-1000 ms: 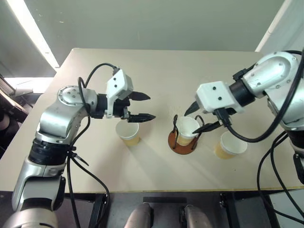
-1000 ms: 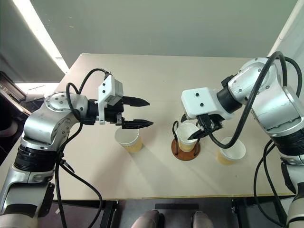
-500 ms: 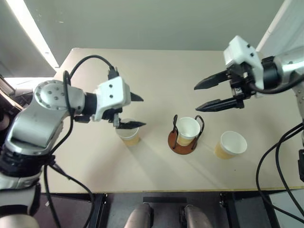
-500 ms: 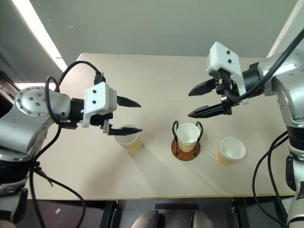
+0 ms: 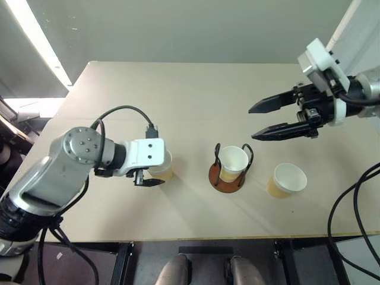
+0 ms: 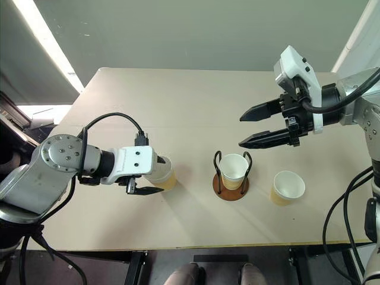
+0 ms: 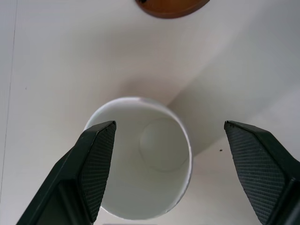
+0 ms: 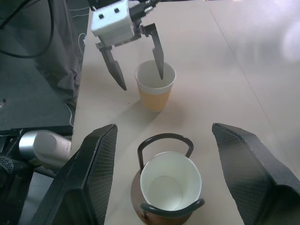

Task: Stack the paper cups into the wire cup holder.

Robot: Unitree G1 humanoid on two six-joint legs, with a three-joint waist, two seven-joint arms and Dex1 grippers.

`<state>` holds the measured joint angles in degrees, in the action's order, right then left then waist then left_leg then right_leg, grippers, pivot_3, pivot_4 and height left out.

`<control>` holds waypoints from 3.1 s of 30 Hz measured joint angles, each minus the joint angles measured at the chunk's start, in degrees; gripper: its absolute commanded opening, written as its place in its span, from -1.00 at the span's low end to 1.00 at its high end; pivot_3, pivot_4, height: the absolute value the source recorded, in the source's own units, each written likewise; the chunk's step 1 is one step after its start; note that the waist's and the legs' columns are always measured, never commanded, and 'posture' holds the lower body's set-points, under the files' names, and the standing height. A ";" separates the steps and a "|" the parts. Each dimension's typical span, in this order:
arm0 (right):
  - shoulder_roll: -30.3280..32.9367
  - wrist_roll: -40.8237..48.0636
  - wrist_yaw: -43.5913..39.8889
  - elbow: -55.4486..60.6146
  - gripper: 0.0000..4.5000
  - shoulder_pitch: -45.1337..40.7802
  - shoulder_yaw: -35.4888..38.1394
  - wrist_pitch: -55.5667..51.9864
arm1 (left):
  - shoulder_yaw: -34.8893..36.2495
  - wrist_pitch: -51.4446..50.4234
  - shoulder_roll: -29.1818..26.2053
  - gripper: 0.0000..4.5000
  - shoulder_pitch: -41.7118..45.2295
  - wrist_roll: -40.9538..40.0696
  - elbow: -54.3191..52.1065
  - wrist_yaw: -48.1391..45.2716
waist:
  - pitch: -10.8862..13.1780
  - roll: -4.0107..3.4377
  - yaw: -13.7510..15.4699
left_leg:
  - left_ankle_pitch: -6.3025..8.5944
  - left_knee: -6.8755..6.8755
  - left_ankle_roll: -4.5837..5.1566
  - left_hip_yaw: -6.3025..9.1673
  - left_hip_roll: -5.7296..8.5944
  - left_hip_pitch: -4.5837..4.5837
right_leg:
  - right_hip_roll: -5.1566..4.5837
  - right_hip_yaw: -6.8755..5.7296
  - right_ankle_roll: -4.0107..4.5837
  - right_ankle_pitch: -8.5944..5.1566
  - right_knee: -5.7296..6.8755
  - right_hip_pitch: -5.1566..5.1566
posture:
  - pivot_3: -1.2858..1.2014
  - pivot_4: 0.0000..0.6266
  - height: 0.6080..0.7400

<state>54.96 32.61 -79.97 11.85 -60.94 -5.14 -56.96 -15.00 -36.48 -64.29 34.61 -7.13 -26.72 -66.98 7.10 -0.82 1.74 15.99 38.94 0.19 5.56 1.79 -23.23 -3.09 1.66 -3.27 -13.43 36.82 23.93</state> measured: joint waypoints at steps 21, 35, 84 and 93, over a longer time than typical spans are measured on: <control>2.13 2.17 2.13 0.60 0.49 4.11 0.17 2.91 | -2.22 6.96 1.71 -0.75 -3.51 1.67 4.32 -5.72 | 0.00 0.00 0.03 | 0.01 0.01 -0.01 0.00 0.00 0.00 | -0.01 0.00 0.00 0.00 0.06 0.00 | 0.03 -0.52 1.00; 5.43 3.78 1.83 -1.47 0.49 6.33 1.84 2.68 | 0.55 10.98 7.64 -0.99 13.86 -5.90 13.45 -13.28 | -0.01 0.01 0.09 | 0.01 0.06 -0.01 0.00 0.01 -0.04 | -0.02 0.00 -0.01 0.00 0.09 0.00 | 0.03 -0.52 1.00; 16.60 17.52 14.60 13.16 0.49 31.23 23.06 -4.69 | -22.24 31.72 33.79 -0.99 38.01 -8.64 43.04 -23.39 | 0.00 0.02 1.29 | 0.11 0.44 0.24 0.02 0.04 -0.67 | -0.06 -0.05 -0.45 0.19 0.01 0.17 | 0.03 -0.52 1.00; 17.78 17.18 14.86 13.11 0.49 31.42 23.05 -3.44 | -20.39 39.52 38.92 0.20 37.89 -0.10 50.83 -22.52 | 0.00 0.01 1.43 | 0.19 0.82 0.37 0.02 0.05 -0.78 | -0.05 -0.05 -0.55 0.22 0.09 0.16 | 0.03 -0.52 1.00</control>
<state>72.74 49.79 -65.11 24.96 -29.51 17.91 -60.39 -35.39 3.04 -25.37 72.51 -7.23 24.11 -89.51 7.10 -0.81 3.17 16.18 39.75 0.56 5.58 1.85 -24.01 -3.15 1.61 -3.82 -13.21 36.91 24.09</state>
